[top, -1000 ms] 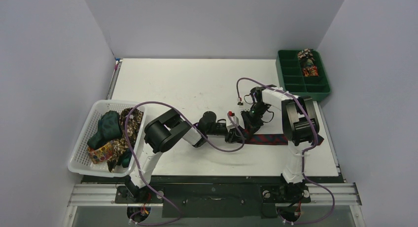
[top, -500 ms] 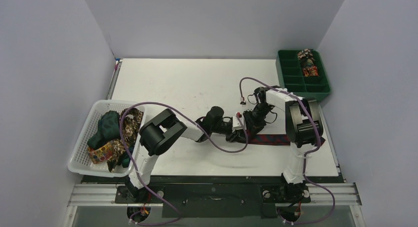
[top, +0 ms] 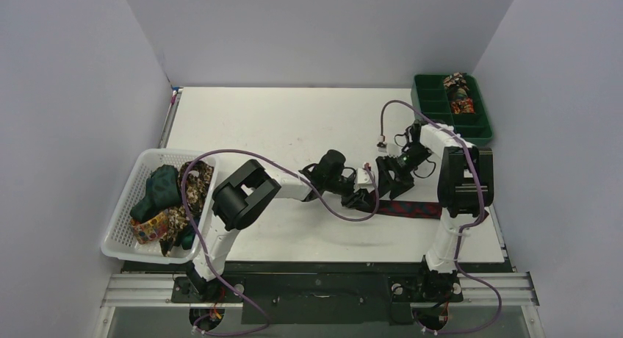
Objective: Roll the ties
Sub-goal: Roll the tie at the center of the board.
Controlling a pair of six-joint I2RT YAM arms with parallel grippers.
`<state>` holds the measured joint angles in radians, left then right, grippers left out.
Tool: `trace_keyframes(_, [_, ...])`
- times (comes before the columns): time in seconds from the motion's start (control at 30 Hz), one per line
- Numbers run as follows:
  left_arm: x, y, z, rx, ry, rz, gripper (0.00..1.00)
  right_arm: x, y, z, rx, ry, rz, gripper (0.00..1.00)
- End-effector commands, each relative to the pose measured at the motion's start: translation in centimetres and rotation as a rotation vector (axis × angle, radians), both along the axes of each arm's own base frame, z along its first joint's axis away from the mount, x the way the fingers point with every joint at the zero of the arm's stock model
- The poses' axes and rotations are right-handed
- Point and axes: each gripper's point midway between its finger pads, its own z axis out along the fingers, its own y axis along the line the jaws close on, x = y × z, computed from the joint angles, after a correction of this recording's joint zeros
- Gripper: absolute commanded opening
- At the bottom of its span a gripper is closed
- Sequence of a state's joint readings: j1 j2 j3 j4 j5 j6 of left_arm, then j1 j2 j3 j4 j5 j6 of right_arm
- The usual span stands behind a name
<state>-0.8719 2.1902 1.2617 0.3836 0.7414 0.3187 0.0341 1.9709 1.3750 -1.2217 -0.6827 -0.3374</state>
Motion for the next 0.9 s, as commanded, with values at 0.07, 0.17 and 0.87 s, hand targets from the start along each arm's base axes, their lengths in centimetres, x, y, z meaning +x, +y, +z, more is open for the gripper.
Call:
trace_keyframes(0.07, [-3.9, 8.0, -12.4, 0.452, 0.183, 0.057, 0.11, -1.2, 3.3, 3.5, 0.159, 0.028, -0.003, 0.62])
trace_keyframes(0.17, [-3.9, 8.0, -12.4, 0.455, 0.180, 0.055, 0.11, -1.7, 3.3, 2.2, 0.123, 0.050, 0.014, 0.60])
trace_keyframes(0.87, [1.7, 3.6, 4.9, -0.077, -0.066, 0.172, 0.90, -1.6, 0.8, -6.5, -0.165, 0.072, 0.022, 0.00])
